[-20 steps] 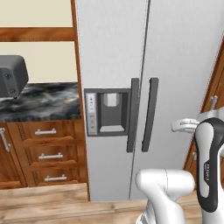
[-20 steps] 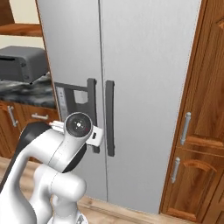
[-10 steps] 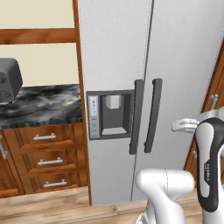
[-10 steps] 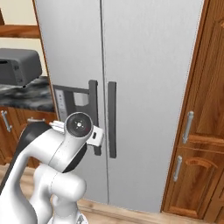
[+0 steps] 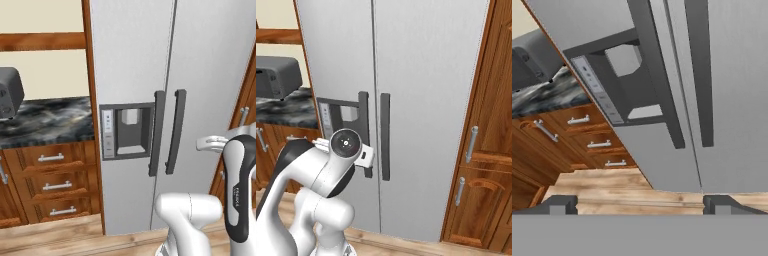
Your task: Place one of the steaks on the plate and the other in the bowl. Then place the bowl in the fridge.
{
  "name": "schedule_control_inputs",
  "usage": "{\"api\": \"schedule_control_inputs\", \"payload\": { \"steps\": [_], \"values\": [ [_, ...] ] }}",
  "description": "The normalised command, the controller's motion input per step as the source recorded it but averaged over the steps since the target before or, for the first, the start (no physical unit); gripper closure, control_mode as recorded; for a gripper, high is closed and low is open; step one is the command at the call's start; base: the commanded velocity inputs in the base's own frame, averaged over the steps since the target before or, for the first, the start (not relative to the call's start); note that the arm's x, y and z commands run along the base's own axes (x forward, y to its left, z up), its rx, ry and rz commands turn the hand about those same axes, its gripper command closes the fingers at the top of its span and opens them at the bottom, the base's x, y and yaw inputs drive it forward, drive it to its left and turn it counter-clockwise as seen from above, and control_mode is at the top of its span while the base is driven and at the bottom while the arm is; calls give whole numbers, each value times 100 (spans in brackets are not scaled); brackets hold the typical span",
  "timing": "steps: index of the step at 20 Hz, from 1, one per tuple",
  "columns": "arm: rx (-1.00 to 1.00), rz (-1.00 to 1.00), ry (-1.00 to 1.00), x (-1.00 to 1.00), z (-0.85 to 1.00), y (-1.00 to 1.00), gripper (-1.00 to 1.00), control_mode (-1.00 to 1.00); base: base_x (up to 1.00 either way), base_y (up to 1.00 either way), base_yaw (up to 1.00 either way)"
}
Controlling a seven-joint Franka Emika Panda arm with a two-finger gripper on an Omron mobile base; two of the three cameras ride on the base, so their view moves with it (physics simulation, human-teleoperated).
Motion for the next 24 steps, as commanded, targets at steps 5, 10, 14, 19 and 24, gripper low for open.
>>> {"api": "schedule_control_inputs", "payload": {
  "steps": [5, 10, 14, 19, 24],
  "values": [
    [0, 0, 0, 0, 0, 0, -100, 100, 0, -28, 1],
    [0, 0, 0, 0, 0, 0, -100, 100, 0, -39, 6],
    [0, 0, 0, 0, 0, 0, -100, 100, 0, -18, 15],
    [0, 0, 0, 0, 0, 0, -100, 100, -9, 0, 20],
    [0, 4, 1, 0, -3, 1, -100, -100, -2, 2, 10]
  ]
}}
